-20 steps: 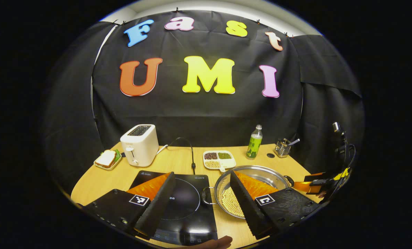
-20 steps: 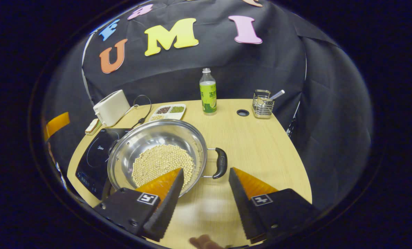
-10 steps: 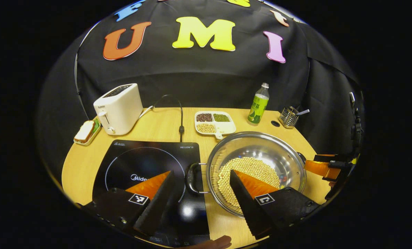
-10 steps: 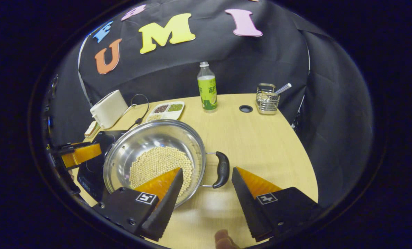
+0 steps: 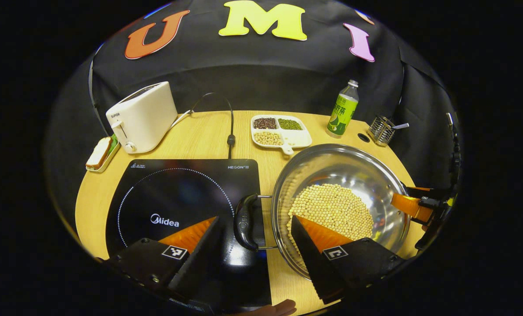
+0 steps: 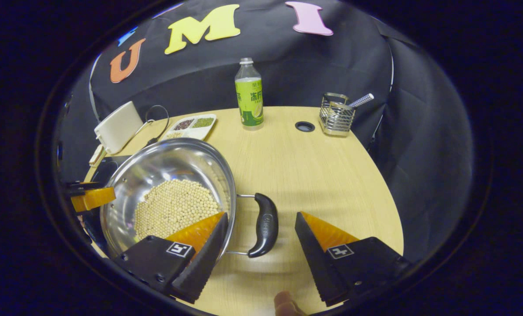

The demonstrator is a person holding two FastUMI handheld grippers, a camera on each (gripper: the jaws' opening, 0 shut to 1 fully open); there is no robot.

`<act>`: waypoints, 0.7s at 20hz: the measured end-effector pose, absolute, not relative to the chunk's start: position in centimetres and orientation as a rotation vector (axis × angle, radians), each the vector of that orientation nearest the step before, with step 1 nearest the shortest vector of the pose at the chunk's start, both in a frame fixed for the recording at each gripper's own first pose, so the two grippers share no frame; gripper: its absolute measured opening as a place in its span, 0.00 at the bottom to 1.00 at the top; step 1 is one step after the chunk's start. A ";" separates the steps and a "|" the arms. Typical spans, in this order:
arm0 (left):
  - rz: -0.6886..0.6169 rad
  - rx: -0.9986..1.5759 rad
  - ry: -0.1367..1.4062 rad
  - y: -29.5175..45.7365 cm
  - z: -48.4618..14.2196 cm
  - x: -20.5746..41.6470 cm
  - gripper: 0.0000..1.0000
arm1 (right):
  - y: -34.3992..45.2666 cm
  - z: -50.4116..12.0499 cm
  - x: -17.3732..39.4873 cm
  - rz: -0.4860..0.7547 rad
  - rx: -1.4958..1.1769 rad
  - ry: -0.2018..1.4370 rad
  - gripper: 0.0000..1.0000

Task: First push the handle of the pot to place it horizontally, then grasp the pot with both hands and set it on the induction cooktop.

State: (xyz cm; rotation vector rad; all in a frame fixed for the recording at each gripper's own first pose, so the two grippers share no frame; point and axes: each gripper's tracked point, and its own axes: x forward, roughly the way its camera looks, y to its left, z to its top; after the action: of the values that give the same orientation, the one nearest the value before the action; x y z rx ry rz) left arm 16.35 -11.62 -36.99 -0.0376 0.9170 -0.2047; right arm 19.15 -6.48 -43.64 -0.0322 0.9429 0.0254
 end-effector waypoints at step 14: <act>-0.261 -0.051 0.937 -12.1 -37.4 17.0 0.55 | -4.8 -45.1 19.4 0.067 0.086 0.994 0.68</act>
State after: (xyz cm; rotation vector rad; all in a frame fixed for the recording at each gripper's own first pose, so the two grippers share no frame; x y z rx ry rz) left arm 17.02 -12.05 -37.41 -0.0508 0.9371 -0.2607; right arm 19.39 -4.82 -45.13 0.0862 0.9943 0.0674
